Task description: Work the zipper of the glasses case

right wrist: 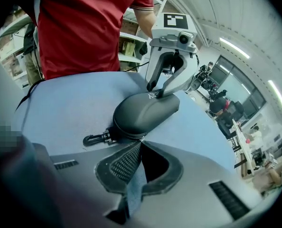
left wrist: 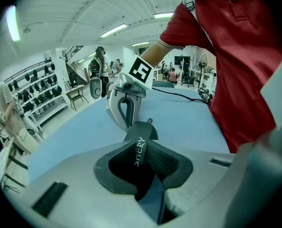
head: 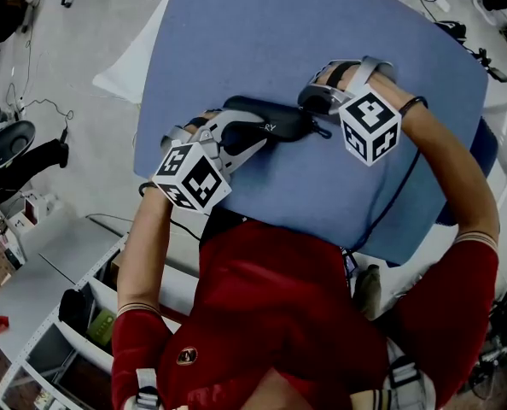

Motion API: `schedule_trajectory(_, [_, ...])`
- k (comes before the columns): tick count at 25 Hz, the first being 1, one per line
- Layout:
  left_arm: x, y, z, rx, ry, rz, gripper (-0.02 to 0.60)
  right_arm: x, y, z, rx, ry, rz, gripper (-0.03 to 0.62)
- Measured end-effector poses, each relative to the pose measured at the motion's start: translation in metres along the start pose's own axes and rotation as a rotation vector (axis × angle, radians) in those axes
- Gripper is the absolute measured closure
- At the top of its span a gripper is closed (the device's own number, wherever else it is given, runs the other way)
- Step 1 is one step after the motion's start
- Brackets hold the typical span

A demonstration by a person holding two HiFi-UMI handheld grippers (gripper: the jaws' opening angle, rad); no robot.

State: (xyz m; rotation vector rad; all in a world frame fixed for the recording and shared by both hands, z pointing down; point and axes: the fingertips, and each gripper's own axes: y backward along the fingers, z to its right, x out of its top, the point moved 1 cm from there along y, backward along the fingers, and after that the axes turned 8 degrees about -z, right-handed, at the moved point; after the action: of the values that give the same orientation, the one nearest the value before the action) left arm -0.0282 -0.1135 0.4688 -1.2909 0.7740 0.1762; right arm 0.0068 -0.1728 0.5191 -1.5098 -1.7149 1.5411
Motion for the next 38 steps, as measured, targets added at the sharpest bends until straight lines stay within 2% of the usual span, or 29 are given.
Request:
schedule_trajectory(11, [-0.002, 0.002, -0.002, 0.002, 0.012, -0.007, 0.509, 0.004, 0.012, -0.023, 0.003, -0.125, -0.053, 0.594])
schedule_trajectory(23, [-0.015, 0.001, -0.009, -0.017, -0.011, -0.001, 0.509, 0.019, -0.001, -0.032, -0.037, -0.299, -0.274, 0.594])
schedule_trajectory(29, [-0.010, 0.006, -0.018, -0.080, -0.102, 0.040, 0.509, 0.024, 0.006, -0.029, -0.060, -0.520, -0.429, 0.594])
schedule_trajectory(33, [-0.012, 0.008, -0.016, -0.122, -0.158, 0.030, 0.508, 0.040, 0.000, -0.032, -0.087, -0.695, -0.482, 0.594])
schedule_trajectory(38, [-0.012, 0.010, -0.011, -0.165, -0.225, 0.057, 0.508, 0.055, -0.004, -0.033, -0.180, -0.953, -0.510, 0.594])
